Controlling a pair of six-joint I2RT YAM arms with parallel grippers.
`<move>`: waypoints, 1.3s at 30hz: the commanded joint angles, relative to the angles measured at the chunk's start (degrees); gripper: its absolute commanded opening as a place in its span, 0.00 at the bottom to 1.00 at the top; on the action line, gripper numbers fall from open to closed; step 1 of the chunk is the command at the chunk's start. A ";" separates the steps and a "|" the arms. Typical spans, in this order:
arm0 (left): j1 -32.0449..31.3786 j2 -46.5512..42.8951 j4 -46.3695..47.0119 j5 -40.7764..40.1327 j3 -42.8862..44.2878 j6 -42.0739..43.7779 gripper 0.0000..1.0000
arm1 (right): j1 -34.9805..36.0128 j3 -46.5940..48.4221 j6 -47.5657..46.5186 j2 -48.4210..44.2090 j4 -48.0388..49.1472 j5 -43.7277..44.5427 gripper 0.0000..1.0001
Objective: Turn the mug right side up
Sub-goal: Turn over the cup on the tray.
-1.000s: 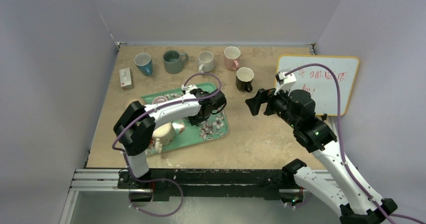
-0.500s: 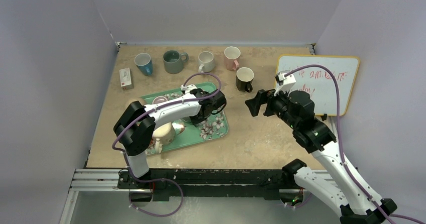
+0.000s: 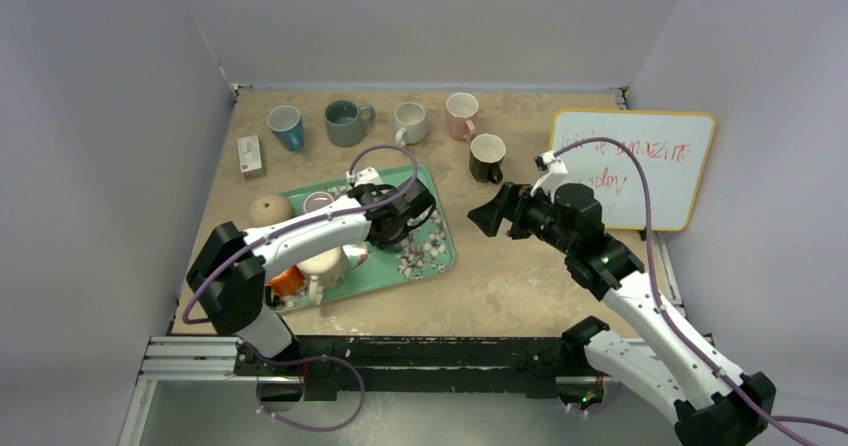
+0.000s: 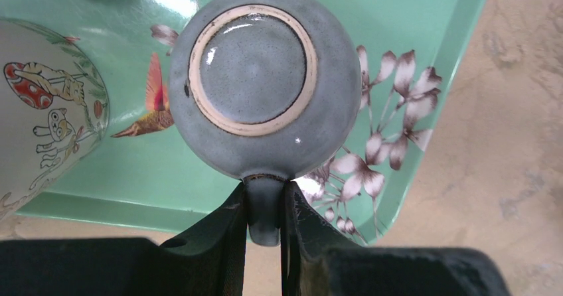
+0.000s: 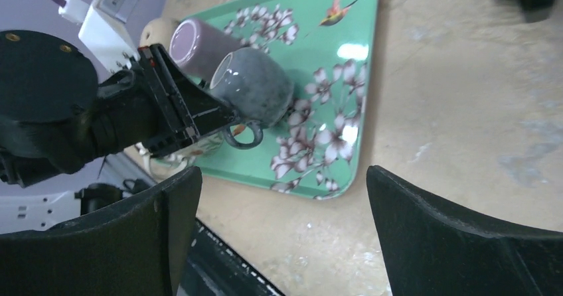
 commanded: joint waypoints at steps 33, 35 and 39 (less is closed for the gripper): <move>0.00 -17.30 17.32 6.81 -16.16 -9.81 0.00 | 11.32 -20.93 49.00 31.03 59.73 -9.62 0.69; -0.01 -17.47 17.32 7.07 -16.25 -9.95 0.00 | 11.78 -20.04 49.25 33.88 62.90 -9.66 0.67; 0.04 -18.10 18.07 8.21 -17.47 -11.31 0.00 | 12.91 -18.66 51.38 38.99 67.51 -9.39 0.66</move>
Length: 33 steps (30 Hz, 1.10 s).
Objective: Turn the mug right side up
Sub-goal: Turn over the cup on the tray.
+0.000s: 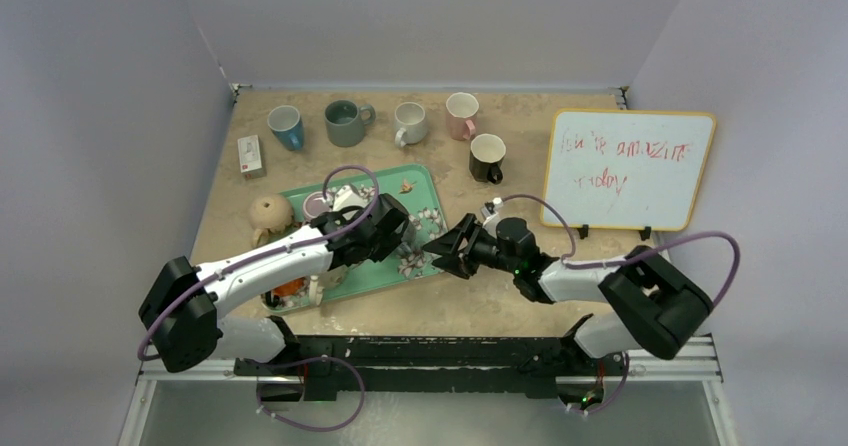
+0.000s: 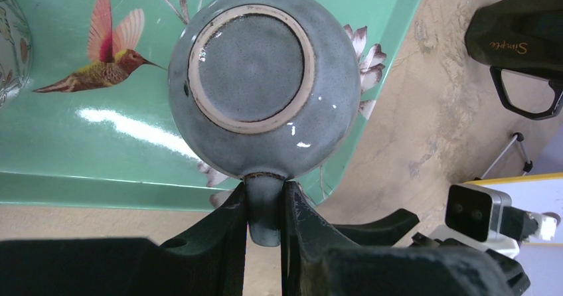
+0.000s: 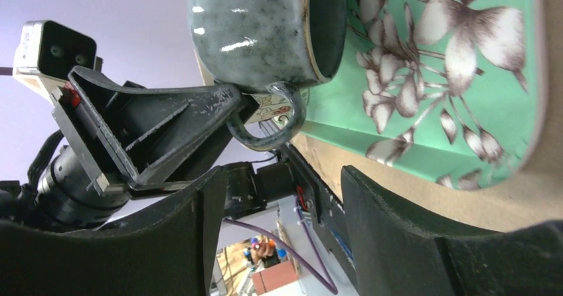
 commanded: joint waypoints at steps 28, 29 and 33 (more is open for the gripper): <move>-0.01 -12.55 20.45 4.49 -14.00 -7.06 0.00 | 2.66 5.04 7.39 16.27 24.81 -0.79 0.55; 0.01 -13.26 22.30 4.15 -15.21 -7.06 0.00 | 2.72 4.88 7.20 16.08 24.82 -0.62 0.53; -0.01 -15.86 32.60 3.31 -20.11 -5.99 0.00 | 2.64 3.66 7.71 16.10 27.03 -0.22 0.49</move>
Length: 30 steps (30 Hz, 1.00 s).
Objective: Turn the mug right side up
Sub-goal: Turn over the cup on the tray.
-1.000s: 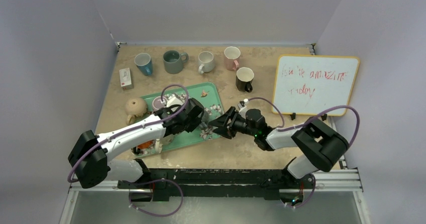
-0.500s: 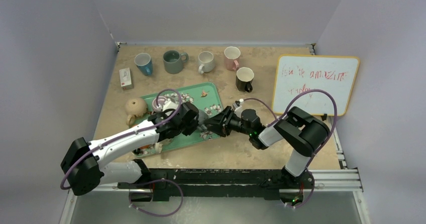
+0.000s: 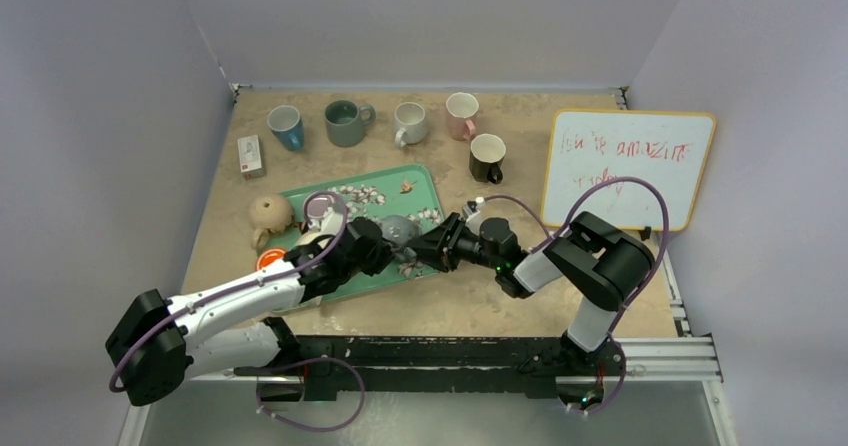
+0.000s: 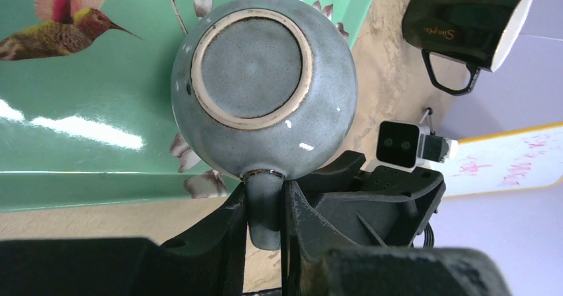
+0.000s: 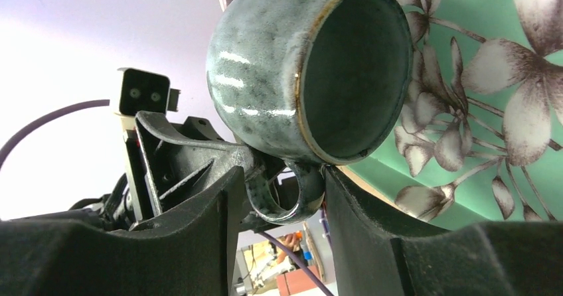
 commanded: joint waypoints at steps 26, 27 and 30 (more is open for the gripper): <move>-0.08 -2.66 35.56 1.05 -11.39 1.26 0.00 | 0.33 -1.19 4.82 -3.60 11.31 2.92 0.41; -0.04 -2.91 36.33 1.14 -12.01 1.01 0.00 | 0.29 -1.25 4.81 -4.04 11.46 3.40 0.38; -0.05 -3.80 38.22 0.95 -13.83 0.46 0.00 | 0.35 -1.64 4.45 -5.54 11.41 5.02 0.19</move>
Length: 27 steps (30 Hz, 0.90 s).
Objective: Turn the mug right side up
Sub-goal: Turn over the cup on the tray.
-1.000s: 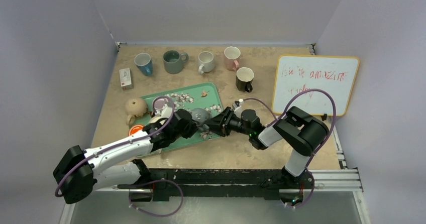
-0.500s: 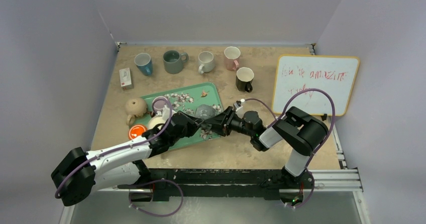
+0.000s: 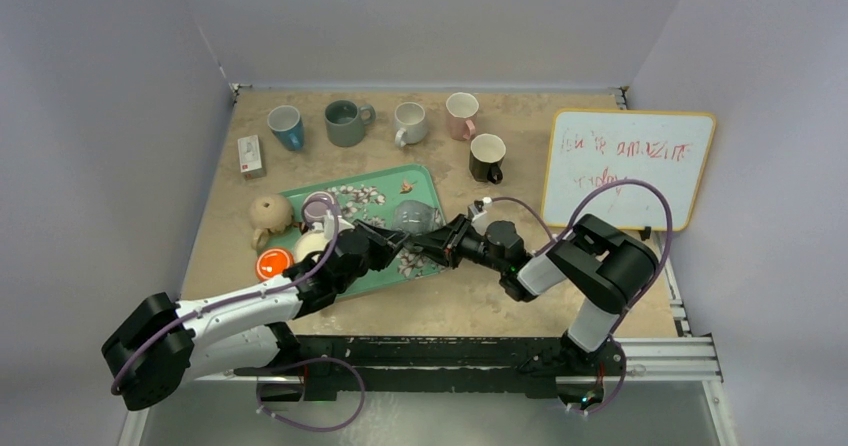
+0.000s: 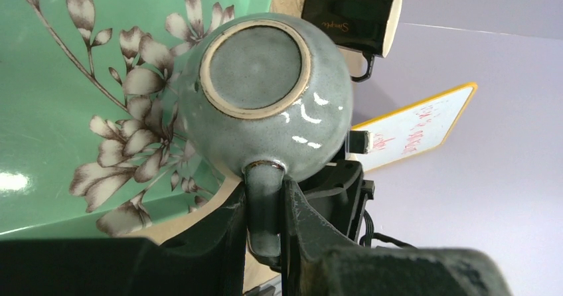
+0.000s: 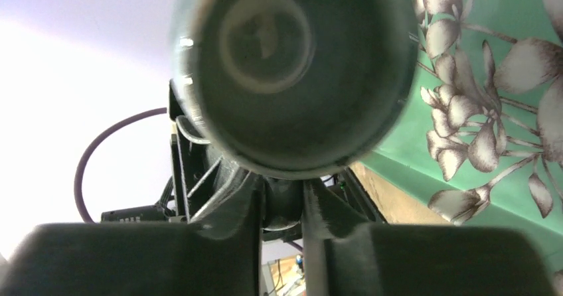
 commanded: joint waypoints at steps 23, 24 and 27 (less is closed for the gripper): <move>-0.06 -9.23 5.02 3.27 -3.12 3.52 0.47 | -3.89 -0.58 -2.08 -7.09 14.13 0.48 0.00; -0.10 -9.71 3.97 3.27 -2.74 3.93 0.50 | -4.07 -0.50 -2.12 -7.07 14.10 0.20 0.00; -0.08 -10.81 0.06 3.43 -0.81 6.46 0.62 | -4.84 -0.25 -1.96 -6.90 14.49 -0.51 0.00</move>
